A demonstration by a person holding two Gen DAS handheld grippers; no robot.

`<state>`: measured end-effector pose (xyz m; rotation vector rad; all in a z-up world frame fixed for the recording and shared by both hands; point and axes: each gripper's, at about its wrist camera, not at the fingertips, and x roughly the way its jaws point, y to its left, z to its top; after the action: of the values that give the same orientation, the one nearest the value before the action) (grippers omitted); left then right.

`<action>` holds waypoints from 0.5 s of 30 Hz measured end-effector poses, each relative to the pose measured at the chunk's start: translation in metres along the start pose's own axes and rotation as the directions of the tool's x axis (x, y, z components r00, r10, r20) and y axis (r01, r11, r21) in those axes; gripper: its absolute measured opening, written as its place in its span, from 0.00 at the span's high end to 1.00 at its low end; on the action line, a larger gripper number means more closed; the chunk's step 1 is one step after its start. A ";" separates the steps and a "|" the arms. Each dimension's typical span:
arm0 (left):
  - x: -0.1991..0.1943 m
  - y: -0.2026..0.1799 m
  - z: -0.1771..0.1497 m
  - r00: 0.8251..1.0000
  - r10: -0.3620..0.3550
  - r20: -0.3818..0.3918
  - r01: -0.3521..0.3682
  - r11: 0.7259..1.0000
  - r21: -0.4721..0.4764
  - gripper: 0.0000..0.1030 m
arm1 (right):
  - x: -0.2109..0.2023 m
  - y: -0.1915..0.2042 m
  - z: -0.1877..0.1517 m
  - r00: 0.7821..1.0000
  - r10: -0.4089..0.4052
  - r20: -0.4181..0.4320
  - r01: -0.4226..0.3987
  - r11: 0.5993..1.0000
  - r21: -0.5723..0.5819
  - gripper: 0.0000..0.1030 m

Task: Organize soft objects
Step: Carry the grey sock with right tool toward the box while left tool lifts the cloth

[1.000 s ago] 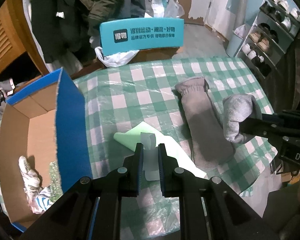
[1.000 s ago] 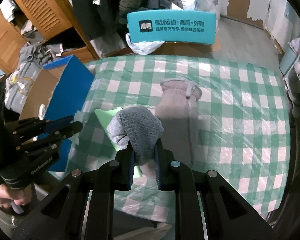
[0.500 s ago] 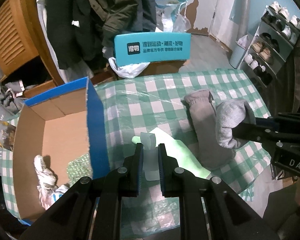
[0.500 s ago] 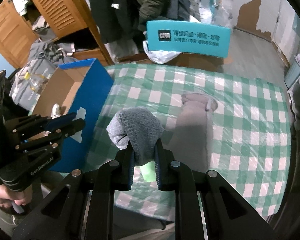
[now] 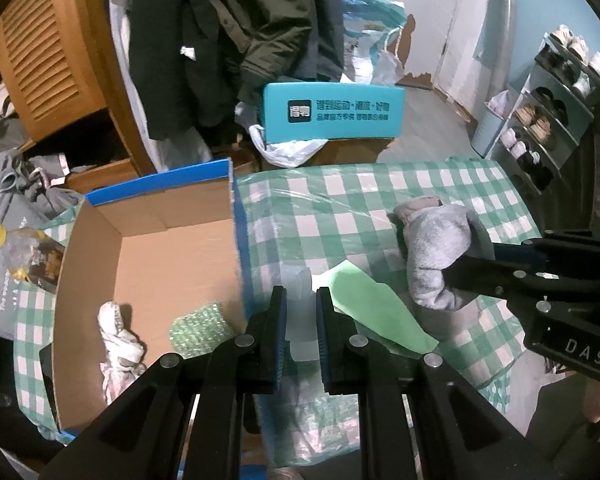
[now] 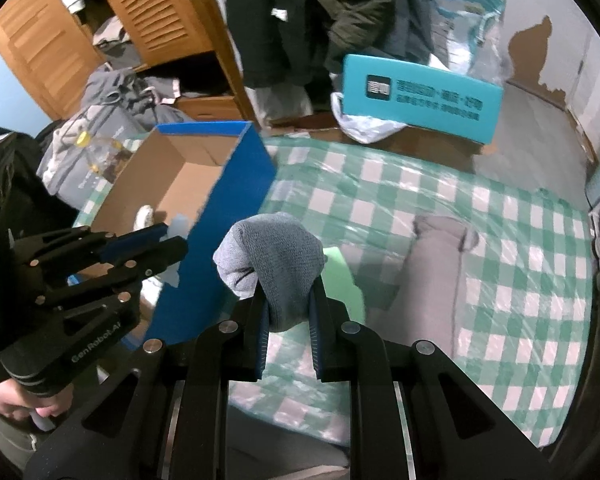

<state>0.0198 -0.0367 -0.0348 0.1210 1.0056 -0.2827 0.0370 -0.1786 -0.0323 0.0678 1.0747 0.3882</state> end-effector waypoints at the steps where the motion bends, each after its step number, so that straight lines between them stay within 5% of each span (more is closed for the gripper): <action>1: -0.001 0.003 0.000 1.000 0.001 0.001 -0.001 1.000 -0.004 0.86 | 0.001 0.004 0.002 1.000 0.004 0.000 -0.004 1.000 -0.007 0.86; 15: -0.007 0.055 -0.015 0.999 0.034 0.004 -0.033 0.996 -0.083 0.86 | 0.021 0.064 0.021 0.999 0.043 -0.024 -0.045 0.994 -0.095 0.86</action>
<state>0.0200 0.0207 -0.0384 0.0615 1.0076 -0.2100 0.0463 -0.1094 -0.0250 0.0027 1.0760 0.4805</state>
